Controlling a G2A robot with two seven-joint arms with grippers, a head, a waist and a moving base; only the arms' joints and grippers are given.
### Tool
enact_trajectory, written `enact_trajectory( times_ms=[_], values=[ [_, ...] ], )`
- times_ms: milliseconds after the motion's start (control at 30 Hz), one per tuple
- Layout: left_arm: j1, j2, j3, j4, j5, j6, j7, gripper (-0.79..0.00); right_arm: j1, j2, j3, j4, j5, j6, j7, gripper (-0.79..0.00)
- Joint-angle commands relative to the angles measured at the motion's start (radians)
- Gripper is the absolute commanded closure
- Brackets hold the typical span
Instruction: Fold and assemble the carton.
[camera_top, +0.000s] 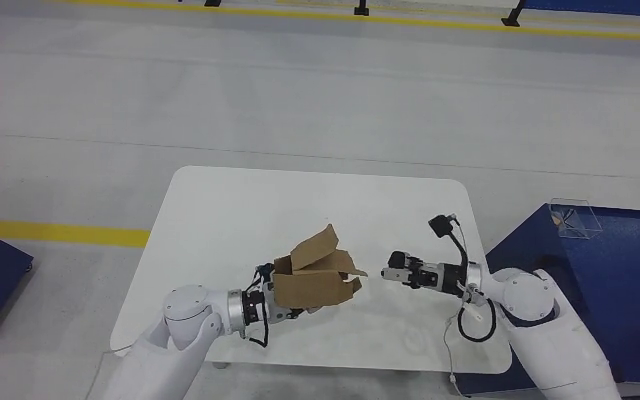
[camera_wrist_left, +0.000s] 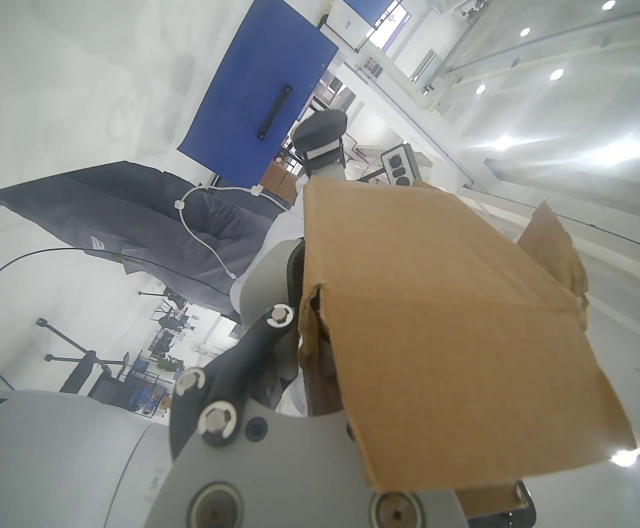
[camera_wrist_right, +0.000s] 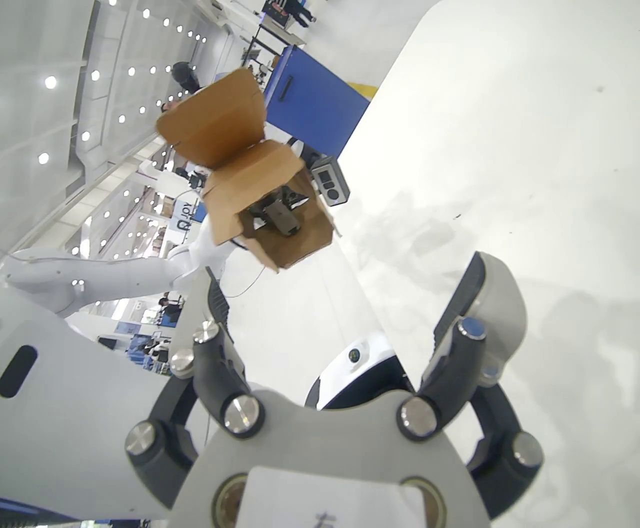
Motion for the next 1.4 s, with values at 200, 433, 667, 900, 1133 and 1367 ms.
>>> enact_trajectory(
  times_ms=[200,433,667,900,1133,1367],
  values=[
    [-0.015,-0.005,0.026,0.012,-0.009,-0.023,0.009,0.000,0.068,-0.026,-0.130,0.058,-0.090,0.045,-0.040,-0.785],
    [-0.023,-0.007,0.027,0.016,-0.031,-0.031,0.027,0.000,0.121,-0.050,-0.236,0.117,-0.098,0.045,-0.002,-0.785],
    [-0.032,-0.011,0.039,0.022,-0.051,-0.032,0.043,0.000,0.164,-0.072,-0.291,0.174,-0.056,0.011,-0.011,-0.785],
    [-0.039,-0.013,0.048,0.029,-0.055,-0.035,0.047,0.000,0.174,-0.068,-0.266,0.207,0.011,-0.015,0.050,-0.785],
    [-0.048,-0.016,0.060,0.041,-0.064,-0.043,0.052,0.000,0.191,-0.075,-0.271,0.259,0.150,-0.035,0.121,-0.785],
    [-0.048,-0.015,0.062,0.046,-0.058,-0.044,0.053,0.000,0.183,-0.059,-0.196,0.269,0.195,-0.060,0.145,-0.785]
  ],
)
